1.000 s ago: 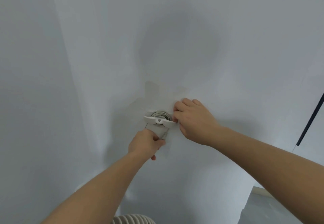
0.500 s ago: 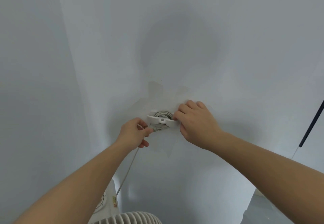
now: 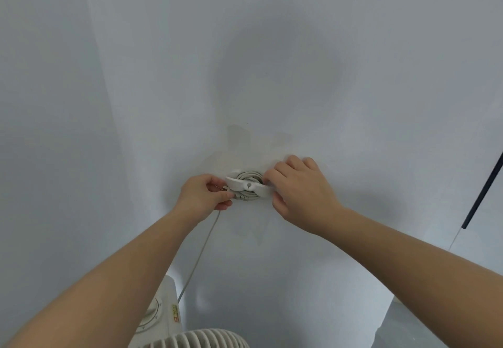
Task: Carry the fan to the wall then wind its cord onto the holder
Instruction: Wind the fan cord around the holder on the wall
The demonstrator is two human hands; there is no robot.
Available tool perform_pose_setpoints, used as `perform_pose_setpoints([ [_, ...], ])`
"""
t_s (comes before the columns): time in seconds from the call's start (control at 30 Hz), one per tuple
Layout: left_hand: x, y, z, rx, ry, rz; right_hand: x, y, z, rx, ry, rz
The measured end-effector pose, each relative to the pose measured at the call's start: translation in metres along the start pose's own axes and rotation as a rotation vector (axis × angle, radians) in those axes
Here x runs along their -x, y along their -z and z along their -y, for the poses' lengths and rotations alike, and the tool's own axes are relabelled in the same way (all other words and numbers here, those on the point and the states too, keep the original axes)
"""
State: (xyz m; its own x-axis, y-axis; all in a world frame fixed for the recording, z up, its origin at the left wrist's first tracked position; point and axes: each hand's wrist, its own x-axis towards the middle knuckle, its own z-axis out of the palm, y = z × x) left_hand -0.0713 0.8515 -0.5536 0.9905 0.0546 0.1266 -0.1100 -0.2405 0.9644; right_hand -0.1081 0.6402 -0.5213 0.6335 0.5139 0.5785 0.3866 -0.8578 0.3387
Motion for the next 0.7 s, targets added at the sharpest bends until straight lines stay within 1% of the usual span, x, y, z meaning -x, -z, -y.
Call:
perform_pose_setpoints([
  [0.13,-0.001,0.001,-0.007,-0.084,0.017,0.025,0.0,-0.002,0.001,0.003,-0.014,0.001],
  [0.23,0.0,0.001,-0.008,-0.102,0.027,0.042,0.0,0.0,0.006,-0.034,-0.033,-0.04],
  [0.37,0.0,0.003,-0.008,-0.087,0.03,0.113,-0.013,-0.006,0.025,-0.066,0.064,-0.084],
  [0.47,-0.001,0.005,-0.01,-0.073,0.04,0.192,-0.025,-0.013,0.034,-0.086,0.013,-0.066],
  [0.53,0.0,0.008,-0.009,-0.05,0.035,0.214,-0.029,-0.017,0.034,-0.096,-0.019,-0.043],
  [0.7,0.004,0.011,-0.003,0.043,0.036,0.197,-0.032,-0.013,0.035,-0.158,-0.048,-0.016],
])
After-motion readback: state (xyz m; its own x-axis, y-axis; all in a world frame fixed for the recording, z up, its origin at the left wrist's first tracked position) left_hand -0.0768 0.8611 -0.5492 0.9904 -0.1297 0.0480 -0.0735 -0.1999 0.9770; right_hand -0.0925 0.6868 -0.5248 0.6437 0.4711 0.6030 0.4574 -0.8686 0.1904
